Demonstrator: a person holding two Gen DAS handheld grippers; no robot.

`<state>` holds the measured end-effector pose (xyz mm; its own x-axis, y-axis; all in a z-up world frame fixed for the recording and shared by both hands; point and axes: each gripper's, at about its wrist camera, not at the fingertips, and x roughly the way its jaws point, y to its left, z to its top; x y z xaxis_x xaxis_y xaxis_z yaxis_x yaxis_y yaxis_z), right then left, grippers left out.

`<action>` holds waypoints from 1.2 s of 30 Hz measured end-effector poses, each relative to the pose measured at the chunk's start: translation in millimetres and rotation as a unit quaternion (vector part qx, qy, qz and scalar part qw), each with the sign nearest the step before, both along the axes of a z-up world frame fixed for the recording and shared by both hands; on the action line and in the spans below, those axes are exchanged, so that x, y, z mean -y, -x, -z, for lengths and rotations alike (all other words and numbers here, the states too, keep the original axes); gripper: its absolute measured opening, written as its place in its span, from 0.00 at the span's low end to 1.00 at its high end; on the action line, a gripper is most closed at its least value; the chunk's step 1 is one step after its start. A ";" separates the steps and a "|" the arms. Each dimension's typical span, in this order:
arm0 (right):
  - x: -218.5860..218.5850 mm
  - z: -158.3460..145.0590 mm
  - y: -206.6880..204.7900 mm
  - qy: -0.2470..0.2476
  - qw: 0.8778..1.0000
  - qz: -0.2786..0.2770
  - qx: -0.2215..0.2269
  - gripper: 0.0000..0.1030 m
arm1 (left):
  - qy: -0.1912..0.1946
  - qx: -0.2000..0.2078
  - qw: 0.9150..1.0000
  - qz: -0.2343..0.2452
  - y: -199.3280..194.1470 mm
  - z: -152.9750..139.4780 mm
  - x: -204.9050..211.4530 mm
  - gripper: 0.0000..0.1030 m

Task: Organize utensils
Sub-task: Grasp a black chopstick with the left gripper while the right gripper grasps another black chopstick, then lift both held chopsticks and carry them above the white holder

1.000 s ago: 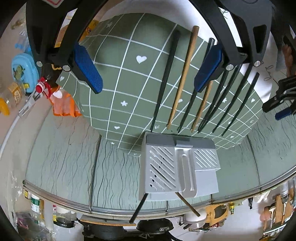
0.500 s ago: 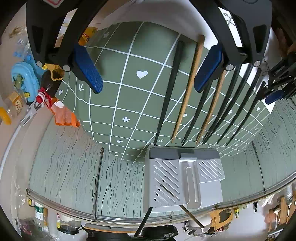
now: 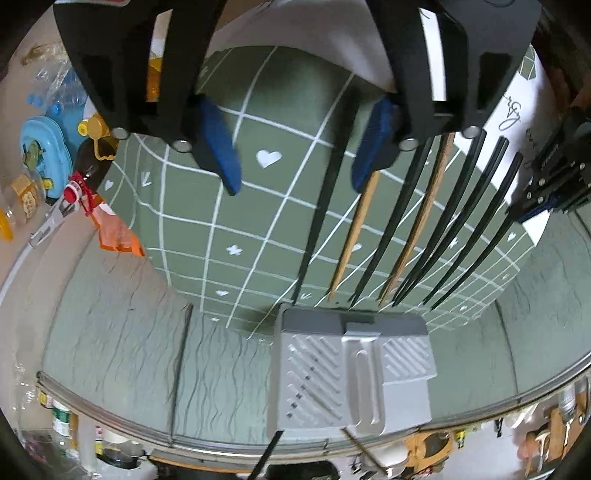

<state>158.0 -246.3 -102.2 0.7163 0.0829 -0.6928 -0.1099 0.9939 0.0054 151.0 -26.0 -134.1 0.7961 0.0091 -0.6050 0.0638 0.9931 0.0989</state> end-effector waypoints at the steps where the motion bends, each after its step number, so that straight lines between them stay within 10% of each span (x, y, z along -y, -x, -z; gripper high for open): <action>1: -1.7 1.4 -0.3 0.000 1.000 -0.004 -0.003 0.46 | 0.002 0.000 1.000 0.000 -0.1 -0.1 -0.5 0.08; 23: -7.9 14.9 4.8 -0.015 0.999 0.012 -0.032 0.07 | 0.022 -0.022 0.999 0.005 -8.0 -3.6 -5.4 0.08; 36: 0.2 5.3 6.5 -0.040 0.998 0.030 -0.035 0.06 | 0.053 -0.015 0.998 0.014 -3.0 -27.9 -23.9 0.08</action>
<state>151.5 -246.5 -107.5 0.6721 0.0975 -0.7340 -0.0458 0.9949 0.0902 154.0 -2.1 -106.2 0.7769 -0.0778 -0.6248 0.0932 0.9956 -0.0080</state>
